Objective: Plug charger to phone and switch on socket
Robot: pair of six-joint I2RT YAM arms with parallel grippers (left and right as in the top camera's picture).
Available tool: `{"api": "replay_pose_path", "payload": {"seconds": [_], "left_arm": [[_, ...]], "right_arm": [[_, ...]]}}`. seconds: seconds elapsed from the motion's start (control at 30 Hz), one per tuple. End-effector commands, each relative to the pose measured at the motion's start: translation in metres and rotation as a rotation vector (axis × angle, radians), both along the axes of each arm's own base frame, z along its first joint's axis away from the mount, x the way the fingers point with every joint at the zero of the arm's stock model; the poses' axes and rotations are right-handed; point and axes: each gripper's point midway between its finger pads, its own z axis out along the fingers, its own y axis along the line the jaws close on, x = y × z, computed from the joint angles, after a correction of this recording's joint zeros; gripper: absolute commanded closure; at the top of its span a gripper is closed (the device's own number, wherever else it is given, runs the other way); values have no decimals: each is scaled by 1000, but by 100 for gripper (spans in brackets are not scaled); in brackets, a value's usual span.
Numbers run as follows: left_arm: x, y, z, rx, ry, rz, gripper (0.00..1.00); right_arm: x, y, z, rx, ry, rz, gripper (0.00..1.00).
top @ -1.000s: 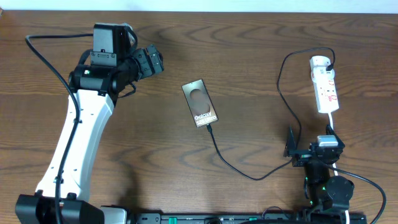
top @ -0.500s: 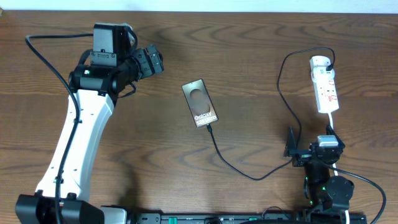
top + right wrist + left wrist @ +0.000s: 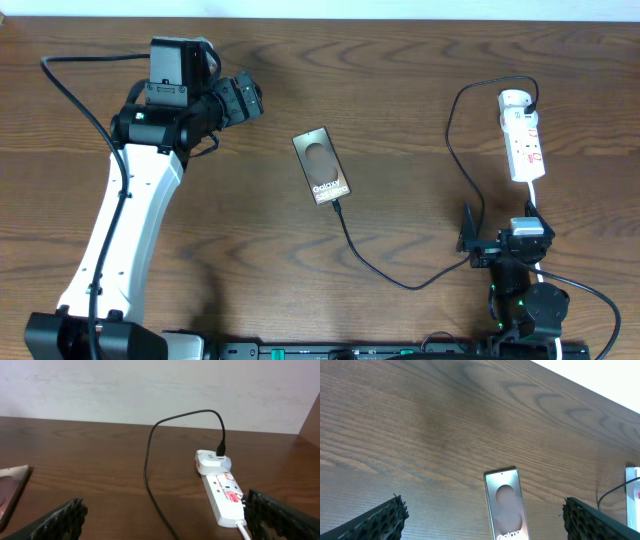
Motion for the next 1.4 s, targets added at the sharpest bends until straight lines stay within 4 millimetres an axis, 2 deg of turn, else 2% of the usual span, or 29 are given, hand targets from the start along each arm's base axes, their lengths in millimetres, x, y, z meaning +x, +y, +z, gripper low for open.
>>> {"api": "replay_pose_path", "payload": {"seconds": [0.0,0.27,0.43,0.67,0.8,0.97,1.2,1.37], "left_arm": [[2,4,2,15,-9,6,3],[2,9,0,39,-4,24,3],[-7,26,4,123,-4,57,3],[-30,36,34,261,-174,-73,3],[-43,47,46,307,-301,-77,3],[-61,58,52,319,-459,-38,3],[-91,70,38,343,-616,9,3],[-111,70,22,417,-690,-28,3]], "right_arm": [[0,0,0,-10,-4,0,1],[0,0,0,-10,-4,0,1],[0,0,0,-10,-4,0,1],[0,0,0,-10,-4,0,1],[0,0,0,-10,-4,0,1],[0,0,0,-10,-4,0,1],[0,0,0,-10,-4,0,1],[0,0,0,-10,-4,0,1]]}}
